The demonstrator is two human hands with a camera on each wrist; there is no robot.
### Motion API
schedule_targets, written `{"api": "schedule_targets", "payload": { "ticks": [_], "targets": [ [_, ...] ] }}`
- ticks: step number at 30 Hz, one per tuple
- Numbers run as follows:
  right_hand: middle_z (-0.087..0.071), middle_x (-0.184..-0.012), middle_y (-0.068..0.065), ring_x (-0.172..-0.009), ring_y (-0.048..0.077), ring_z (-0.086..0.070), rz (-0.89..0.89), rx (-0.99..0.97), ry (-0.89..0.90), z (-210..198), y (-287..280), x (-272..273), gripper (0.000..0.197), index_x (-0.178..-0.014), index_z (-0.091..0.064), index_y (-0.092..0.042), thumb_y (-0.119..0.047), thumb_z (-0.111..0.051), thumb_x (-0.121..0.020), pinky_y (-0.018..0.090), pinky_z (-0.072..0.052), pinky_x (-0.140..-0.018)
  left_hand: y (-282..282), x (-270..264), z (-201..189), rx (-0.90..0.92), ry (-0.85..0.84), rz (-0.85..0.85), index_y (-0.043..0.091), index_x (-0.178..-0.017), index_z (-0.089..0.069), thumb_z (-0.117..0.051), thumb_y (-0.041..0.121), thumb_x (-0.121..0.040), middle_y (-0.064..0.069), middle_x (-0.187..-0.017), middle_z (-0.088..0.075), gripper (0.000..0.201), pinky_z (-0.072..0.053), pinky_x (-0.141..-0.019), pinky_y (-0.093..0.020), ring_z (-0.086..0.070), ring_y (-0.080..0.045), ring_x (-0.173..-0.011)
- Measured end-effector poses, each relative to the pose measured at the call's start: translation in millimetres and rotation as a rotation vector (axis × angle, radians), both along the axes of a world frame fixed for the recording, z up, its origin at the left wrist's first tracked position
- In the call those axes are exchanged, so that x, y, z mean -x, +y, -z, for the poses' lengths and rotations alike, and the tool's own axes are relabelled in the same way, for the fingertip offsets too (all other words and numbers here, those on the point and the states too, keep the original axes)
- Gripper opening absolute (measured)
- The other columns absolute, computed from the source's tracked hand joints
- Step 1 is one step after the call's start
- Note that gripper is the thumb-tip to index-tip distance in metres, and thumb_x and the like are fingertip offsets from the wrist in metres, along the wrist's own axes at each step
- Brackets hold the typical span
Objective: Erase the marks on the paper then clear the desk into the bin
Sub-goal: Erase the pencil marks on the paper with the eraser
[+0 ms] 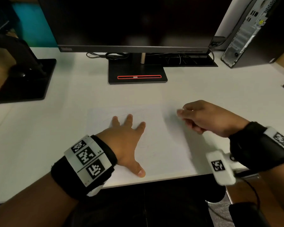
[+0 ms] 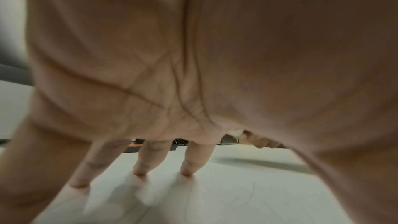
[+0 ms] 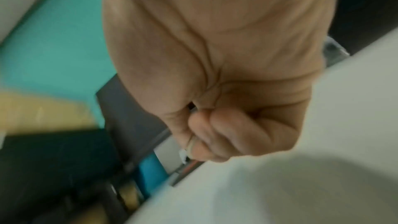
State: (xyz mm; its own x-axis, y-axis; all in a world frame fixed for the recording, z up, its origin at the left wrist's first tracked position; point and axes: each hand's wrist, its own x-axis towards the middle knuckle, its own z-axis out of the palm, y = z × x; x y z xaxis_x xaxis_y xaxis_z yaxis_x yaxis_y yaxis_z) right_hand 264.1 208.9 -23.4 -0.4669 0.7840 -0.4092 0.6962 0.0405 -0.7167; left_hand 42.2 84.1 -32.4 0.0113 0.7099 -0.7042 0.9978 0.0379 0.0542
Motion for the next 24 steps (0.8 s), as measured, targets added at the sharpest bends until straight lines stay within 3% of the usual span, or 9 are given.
{"api": "schedule_targets", "payload": {
  "ticks": [3, 5, 8, 10, 13, 16, 18, 20, 24],
  "targets": [
    [-0.070, -0.081, 0.019, -0.060, 0.025, -0.066, 0.213, 0.605, 0.586, -3.2, -43.2, 9.9, 0.016, -0.080, -0.060, -0.016, -0.029, -0.066, -0.086, 0.029, -0.054, -0.053, 3.1, 5.5, -4.9, -0.014, 0.004, 0.023, 0.035, -0.158, 0.016, -0.083, 0.065, -0.065, -0.002, -0.166, 0.022, 0.139, -0.027, -0.117, -0.060, 0.013, -0.042, -0.151],
    [-0.072, -0.102, 0.030, -0.086, 0.037, -0.075, 0.139, 0.789, 0.691, 15.1, -70.7, 26.2, 0.012, -0.080, -0.060, -0.017, -0.025, -0.064, -0.087, 0.039, -0.062, -0.072, 4.0, 7.3, -3.8, -0.037, 0.017, 0.038, 0.029, -0.158, 0.015, -0.086, 0.060, -0.065, -0.002, -0.167, 0.019, 0.141, -0.028, -0.118, -0.057, 0.008, -0.042, -0.152],
    [-0.064, -0.125, 0.036, -0.117, 0.045, -0.066, 0.145, 0.926, 0.749, 40.4, -77.6, 44.3, 0.018, -0.090, -0.066, -0.009, -0.026, -0.062, -0.091, 0.048, -0.056, -0.099, 2.5, 6.3, -2.6, -0.054, -0.002, 0.010, 0.022, -0.158, 0.018, -0.087, 0.057, -0.065, -0.001, -0.167, 0.020, 0.145, -0.025, -0.121, -0.053, 0.008, -0.041, -0.152],
    [-0.065, -0.126, 0.032, -0.119, 0.041, -0.065, 0.323, 0.920, 0.825, 48.3, -53.1, 42.5, 0.029, -0.098, -0.065, -0.001, -0.029, -0.057, -0.095, 0.045, -0.055, -0.099, 0.4, 7.1, -4.0, -0.058, -0.016, -0.012, 0.018, -0.157, 0.021, -0.087, 0.056, -0.067, 0.001, -0.167, 0.021, 0.145, -0.022, -0.122, -0.050, 0.011, -0.039, -0.153],
    [-0.064, -0.113, 0.025, -0.107, 0.036, -0.068, 0.720, 0.682, 1.076, 46.6, -8.5, 20.2, 0.037, -0.073, -0.058, -0.012, -0.026, -0.045, -0.106, 0.041, -0.054, -0.096, -2.7, 9.3, -4.3, -0.064, -0.038, -0.019, 0.018, -0.156, 0.023, -0.085, 0.056, -0.069, 0.003, -0.166, 0.021, 0.145, -0.020, -0.123, -0.050, 0.013, -0.037, -0.153],
    [-0.064, -0.116, 0.020, -0.103, 0.035, -0.069, 0.991, 0.420, 1.203, 33.3, 4.8, -1.7, 0.028, -0.080, -0.054, -0.014, -0.025, -0.049, -0.105, 0.041, -0.056, -0.099, -3.0, 8.3, -3.8, -0.066, -0.042, -0.020, 0.018, -0.156, 0.024, -0.086, 0.054, -0.069, 0.003, -0.166, 0.022, 0.144, -0.022, -0.122, -0.051, 0.014, -0.037, -0.153],
    [-0.064, -0.115, 0.020, -0.100, 0.034, -0.069, 0.917, 0.446, 1.249, 26.2, -8.6, 5.5, 0.027, -0.080, -0.055, -0.014, -0.025, -0.051, -0.104, 0.037, -0.060, -0.090, -1.4, 7.3, -4.7, -0.064, -0.046, -0.025, 0.018, -0.156, 0.025, -0.086, 0.053, -0.069, 0.002, -0.166, 0.022, 0.145, -0.023, -0.122, -0.052, 0.014, -0.037, -0.152],
    [-0.065, -0.113, 0.022, -0.100, 0.034, -0.068, 0.717, 0.669, 1.178, 27.1, -32.7, 24.3, 0.033, -0.076, -0.060, -0.010, -0.026, -0.050, -0.104, 0.039, -0.063, -0.084, -0.5, 6.8, -5.1, -0.061, -0.051, -0.032, 0.017, -0.155, 0.025, -0.087, 0.052, -0.069, 0.002, -0.166, 0.022, 0.146, -0.024, -0.122, -0.051, 0.014, -0.038, -0.152],
    [-0.065, -0.128, 0.030, -0.123, 0.042, -0.063, 0.288, 0.933, 0.769, 41.2, -59.8, 40.5, 0.038, -0.095, -0.068, 0.005, -0.028, -0.050, -0.101, 0.047, -0.051, -0.105, -2.2, 8.6, -3.2, -0.071, -0.054, -0.028, 0.015, -0.156, 0.024, -0.087, 0.054, -0.068, 0.002, -0.167, 0.020, 0.147, -0.022, -0.123, -0.047, 0.012, -0.037, -0.153]
  ]
}}
